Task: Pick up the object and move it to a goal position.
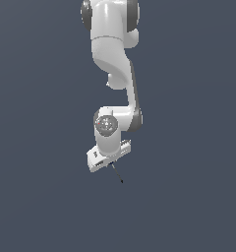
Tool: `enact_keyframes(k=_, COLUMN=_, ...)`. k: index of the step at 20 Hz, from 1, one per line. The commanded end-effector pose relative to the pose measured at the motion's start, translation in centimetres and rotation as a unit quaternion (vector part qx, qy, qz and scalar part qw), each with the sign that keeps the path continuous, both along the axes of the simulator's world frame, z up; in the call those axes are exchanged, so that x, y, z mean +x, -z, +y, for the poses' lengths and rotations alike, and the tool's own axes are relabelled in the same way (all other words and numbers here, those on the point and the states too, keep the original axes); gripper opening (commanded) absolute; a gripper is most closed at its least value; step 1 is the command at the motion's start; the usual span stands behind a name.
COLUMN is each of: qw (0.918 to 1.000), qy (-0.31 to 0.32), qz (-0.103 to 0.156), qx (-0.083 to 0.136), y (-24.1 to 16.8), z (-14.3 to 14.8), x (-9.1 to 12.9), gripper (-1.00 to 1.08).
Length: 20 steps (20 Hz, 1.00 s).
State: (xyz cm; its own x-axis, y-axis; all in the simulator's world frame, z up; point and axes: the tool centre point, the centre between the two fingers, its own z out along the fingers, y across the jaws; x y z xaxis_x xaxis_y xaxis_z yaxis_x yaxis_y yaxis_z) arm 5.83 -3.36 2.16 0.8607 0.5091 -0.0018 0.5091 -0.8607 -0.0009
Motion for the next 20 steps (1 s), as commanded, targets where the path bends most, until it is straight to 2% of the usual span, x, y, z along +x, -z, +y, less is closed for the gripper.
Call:
enact_keyframes(k=1, qw=1.0, qy=0.0, qz=-0.001, qx=0.0, y=-0.8, z=0.4, x=-0.1, gripper=-1.0)
enact_keyframes(k=9, qw=1.0, qy=0.0, qz=-0.001, qx=0.0, y=-5.3, z=2.5, x=-1.5, gripper=-1.0)
enact_keyframes(k=20, qw=1.0, qy=-0.001, qz=-0.001, qx=-0.001, y=-16.0, z=7.6, x=-4.7, gripper=-1.0)
